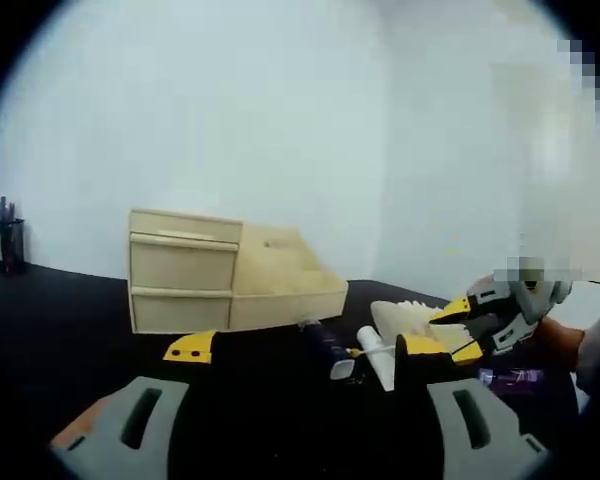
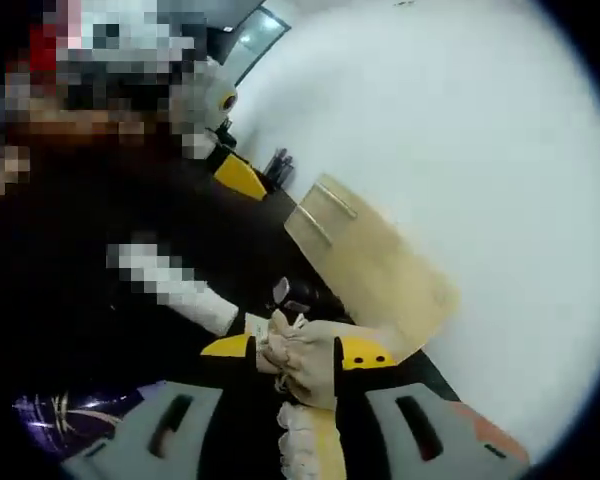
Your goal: Open the drawer, pick up the cosmetic bottles from the table one by one, place them into the drawer, release the gripper, close the drawer, and move the gripper away
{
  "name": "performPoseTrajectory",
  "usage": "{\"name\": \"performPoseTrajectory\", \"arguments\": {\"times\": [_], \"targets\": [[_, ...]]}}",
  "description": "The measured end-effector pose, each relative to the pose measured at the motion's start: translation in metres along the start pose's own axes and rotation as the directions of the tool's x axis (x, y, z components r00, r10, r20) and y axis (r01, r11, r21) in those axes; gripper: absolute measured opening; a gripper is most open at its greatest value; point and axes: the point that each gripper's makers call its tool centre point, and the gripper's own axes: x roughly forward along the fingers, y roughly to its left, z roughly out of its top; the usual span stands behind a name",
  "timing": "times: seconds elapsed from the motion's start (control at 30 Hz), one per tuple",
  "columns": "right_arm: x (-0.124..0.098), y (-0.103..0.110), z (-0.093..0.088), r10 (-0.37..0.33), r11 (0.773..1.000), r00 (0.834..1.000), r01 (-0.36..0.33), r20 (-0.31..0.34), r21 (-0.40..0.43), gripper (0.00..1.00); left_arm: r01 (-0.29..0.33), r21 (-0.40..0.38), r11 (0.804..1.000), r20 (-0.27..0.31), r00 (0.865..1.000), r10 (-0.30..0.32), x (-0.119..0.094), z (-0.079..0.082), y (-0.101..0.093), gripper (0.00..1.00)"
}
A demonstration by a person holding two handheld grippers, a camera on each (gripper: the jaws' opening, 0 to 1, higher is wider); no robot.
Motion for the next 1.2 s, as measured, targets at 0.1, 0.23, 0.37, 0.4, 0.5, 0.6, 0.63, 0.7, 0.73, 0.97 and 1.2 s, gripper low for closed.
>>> {"name": "performPoseTrajectory", "arguments": {"times": [0.1,0.23,0.37,0.4,0.5,0.6,0.63,0.7,0.73,0.97,1.2], "targets": [[0.005,-0.004,-0.01,-0.055,0.993,0.997,0.049,-0.05,-0.107,0.28,0.001,-0.003,1.0,0.004,1.0,-0.001,-0.001,-0.002,-0.005,0.64],[0.009,-0.006,-0.011,-0.086,0.989,0.995,0.079,-0.055,-0.123,0.27,0.002,-0.007,1.0,0.01,1.0,-0.002,-0.001,-0.001,-0.005,0.64],[0.01,-0.013,-0.016,-0.13,0.981,0.989,0.118,-0.07,-0.157,0.13,0.002,-0.008,1.0,0.011,1.0,-0.002,-0.001,0.0,-0.004,0.64],[0.01,-0.014,-0.016,-0.127,0.981,0.989,0.115,-0.069,-0.157,0.1,0.003,-0.008,1.0,0.011,1.0,-0.003,-0.001,0.0,-0.005,0.63],[0.006,-0.023,-0.012,-0.147,0.985,0.988,0.142,-0.049,-0.102,0.04,0.004,-0.006,1.0,0.011,1.0,-0.004,-0.002,-0.002,-0.008,0.63],[0.003,-0.028,-0.01,-0.15,0.987,0.988,0.148,-0.037,-0.063,0.01,0.005,-0.005,1.0,0.01,1.0,-0.004,-0.002,-0.003,-0.008,0.63],[0.002,-0.028,-0.011,-0.147,0.988,0.988,0.145,-0.038,-0.049,0.01,0.005,-0.005,1.0,0.009,1.0,-0.005,-0.001,-0.003,-0.008,0.63],[0.001,-0.03,-0.009,-0.151,0.988,0.988,0.15,-0.028,-0.026,0.0,0.004,-0.003,1.0,0.008,1.0,-0.004,-0.001,-0.002,-0.005,0.63],[0.0,-0.031,-0.009,-0.149,0.989,0.989,0.149,-0.025,0.005,0.0,0.004,-0.004,1.0,0.008,1.0,-0.004,-0.001,-0.001,-0.003,0.63],[-0.018,-0.052,0.016,-0.131,0.898,0.984,0.067,0.12,0.435,0.0,0.008,0.008,1.0,0.01,1.0,-0.008,-0.001,0.002,0.001,0.63],[-0.05,-0.075,0.039,-0.104,0.636,0.925,-0.22,0.365,0.739,0.0,0.057,-0.005,0.998,0.06,0.997,-0.057,-0.006,0.01,-0.013,0.61]]}}
